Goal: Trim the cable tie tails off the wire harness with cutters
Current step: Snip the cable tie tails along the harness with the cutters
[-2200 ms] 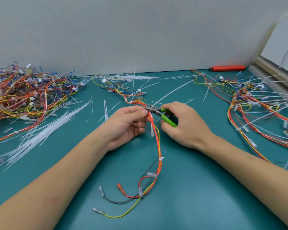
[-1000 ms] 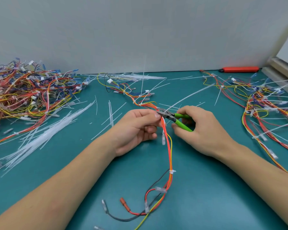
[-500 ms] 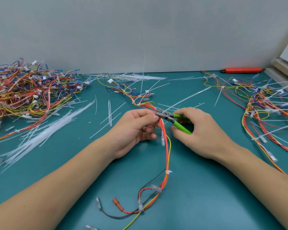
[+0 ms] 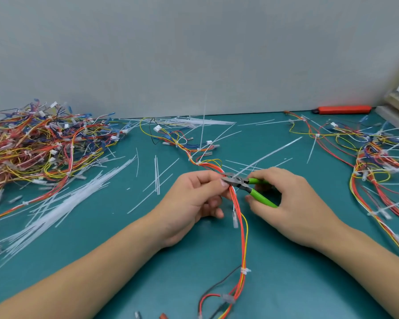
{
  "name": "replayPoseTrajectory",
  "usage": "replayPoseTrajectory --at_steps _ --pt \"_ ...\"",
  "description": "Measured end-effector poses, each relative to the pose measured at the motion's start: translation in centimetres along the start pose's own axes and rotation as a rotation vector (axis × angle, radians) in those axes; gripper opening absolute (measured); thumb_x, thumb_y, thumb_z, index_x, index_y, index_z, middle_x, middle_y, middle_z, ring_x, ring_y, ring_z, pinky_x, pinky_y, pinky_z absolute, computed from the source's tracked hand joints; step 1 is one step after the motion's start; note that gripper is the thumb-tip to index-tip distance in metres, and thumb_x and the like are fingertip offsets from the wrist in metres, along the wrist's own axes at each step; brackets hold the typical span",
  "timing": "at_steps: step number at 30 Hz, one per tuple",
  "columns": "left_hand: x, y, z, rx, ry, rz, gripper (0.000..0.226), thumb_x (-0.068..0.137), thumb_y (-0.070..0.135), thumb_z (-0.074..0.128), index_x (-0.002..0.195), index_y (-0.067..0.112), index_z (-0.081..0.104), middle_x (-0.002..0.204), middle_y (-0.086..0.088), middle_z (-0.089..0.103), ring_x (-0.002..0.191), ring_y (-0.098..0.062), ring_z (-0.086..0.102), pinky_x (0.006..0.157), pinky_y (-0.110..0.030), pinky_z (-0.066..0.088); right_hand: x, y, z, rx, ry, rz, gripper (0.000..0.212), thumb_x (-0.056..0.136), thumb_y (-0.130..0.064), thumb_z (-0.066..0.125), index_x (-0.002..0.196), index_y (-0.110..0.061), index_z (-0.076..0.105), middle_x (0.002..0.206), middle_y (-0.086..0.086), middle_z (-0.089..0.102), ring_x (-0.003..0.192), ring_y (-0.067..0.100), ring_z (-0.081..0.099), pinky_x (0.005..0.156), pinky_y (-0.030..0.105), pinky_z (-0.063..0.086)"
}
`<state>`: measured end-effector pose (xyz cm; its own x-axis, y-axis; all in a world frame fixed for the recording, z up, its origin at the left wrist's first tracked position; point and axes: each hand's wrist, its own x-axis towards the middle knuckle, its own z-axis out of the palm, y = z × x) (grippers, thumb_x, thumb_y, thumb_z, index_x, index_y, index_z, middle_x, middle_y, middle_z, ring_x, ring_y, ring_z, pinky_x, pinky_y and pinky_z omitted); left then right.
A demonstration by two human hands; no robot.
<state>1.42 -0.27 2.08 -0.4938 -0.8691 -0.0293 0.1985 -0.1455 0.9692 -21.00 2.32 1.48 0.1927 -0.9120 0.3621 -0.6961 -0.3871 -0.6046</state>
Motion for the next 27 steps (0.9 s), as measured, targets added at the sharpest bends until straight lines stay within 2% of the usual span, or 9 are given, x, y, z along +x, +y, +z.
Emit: replayPoseTrajectory --at_steps 2,4,8,12,17,20,23,27 --pt "-0.07 0.04 -0.08 0.015 -0.012 0.011 0.011 0.091 0.017 0.065 0.092 0.007 0.069 0.082 -0.008 0.069 0.057 -0.011 0.043 0.058 -0.027 0.051 0.1 0.18 -0.09 0.043 -0.019 0.014 0.013 0.084 -0.027 0.077 0.089 -0.034 0.068 0.074 -0.006 0.061 0.072 0.011 0.057 0.069 0.035 0.049" --pt "-0.15 0.0 -0.15 0.022 -0.036 0.013 0.011 0.092 0.016 0.064 0.089 0.007 0.068 0.082 -0.007 0.069 0.058 -0.011 0.043 0.058 -0.027 0.051 0.14 0.43 -0.31 0.046 -0.06 0.03 0.014 0.086 -0.024 0.074 0.08 -0.03 0.063 0.064 -0.003 0.052 0.06 0.011 0.045 0.059 0.038 0.044" --pt "-0.35 0.43 -0.17 0.014 -0.076 -0.008 0.01 0.091 0.015 0.063 0.084 0.008 0.067 0.081 -0.007 0.069 0.059 -0.011 0.044 0.06 -0.027 0.051 -0.01 0.34 -0.39 -0.008 -0.11 0.014 0.02 0.09 -0.029 0.07 0.077 -0.031 0.056 0.063 -0.005 0.051 0.058 0.013 0.043 0.056 0.038 0.042" --pt "-0.34 0.64 -0.16 0.011 -0.075 -0.017 0.011 0.095 0.01 0.062 0.085 0.008 0.066 0.082 -0.007 0.068 0.06 -0.011 0.045 0.06 -0.027 0.052 -0.45 -0.01 -0.09 0.022 -0.044 0.014 0.017 0.088 -0.035 0.074 0.08 -0.034 0.059 0.069 -0.008 0.054 0.063 0.015 0.05 0.056 0.022 0.039" --pt "-0.37 0.62 -0.17 0.032 -0.058 -0.012 0.012 0.098 0.009 0.061 0.086 0.008 0.064 0.089 -0.013 0.069 0.063 -0.013 0.048 0.061 -0.027 0.052 -0.52 -0.25 -0.19 0.05 -0.038 0.03 0.015 0.085 -0.031 0.077 0.085 -0.036 0.063 0.075 -0.009 0.059 0.072 0.015 0.055 0.063 0.021 0.043" --pt "-0.35 0.59 -0.19 0.03 -0.06 -0.012 0.01 0.095 0.012 0.062 0.086 0.008 0.065 0.091 -0.012 0.071 0.064 -0.013 0.051 0.061 -0.027 0.053 -0.55 -0.42 -0.1 0.046 -0.031 0.043 0.017 0.085 -0.033 0.077 0.097 -0.038 0.067 0.088 -0.014 0.065 0.089 0.011 0.062 0.076 0.018 0.046" --pt "-0.27 0.52 -0.19 0.026 -0.067 -0.019 0.014 0.099 0.011 0.059 0.086 0.01 0.064 0.101 -0.017 0.073 0.066 -0.014 0.055 0.061 -0.027 0.053 -0.54 -0.49 -0.12 0.013 -0.019 0.039 0.025 0.084 -0.035 0.077 0.108 -0.037 0.068 0.099 -0.02 0.067 0.102 0.006 0.062 0.086 0.014 0.044" --pt "-0.27 0.53 -0.19 0.017 -0.083 -0.027 0.01 0.095 0.017 0.06 0.087 0.01 0.062 0.102 -0.021 0.073 0.066 -0.016 0.056 0.06 -0.027 0.054 -0.48 -0.4 -0.09 0.003 -0.009 0.033 0.027 0.083 -0.036 0.075 0.11 -0.037 0.069 0.101 -0.023 0.067 0.105 0.005 0.061 0.088 0.014 0.043"
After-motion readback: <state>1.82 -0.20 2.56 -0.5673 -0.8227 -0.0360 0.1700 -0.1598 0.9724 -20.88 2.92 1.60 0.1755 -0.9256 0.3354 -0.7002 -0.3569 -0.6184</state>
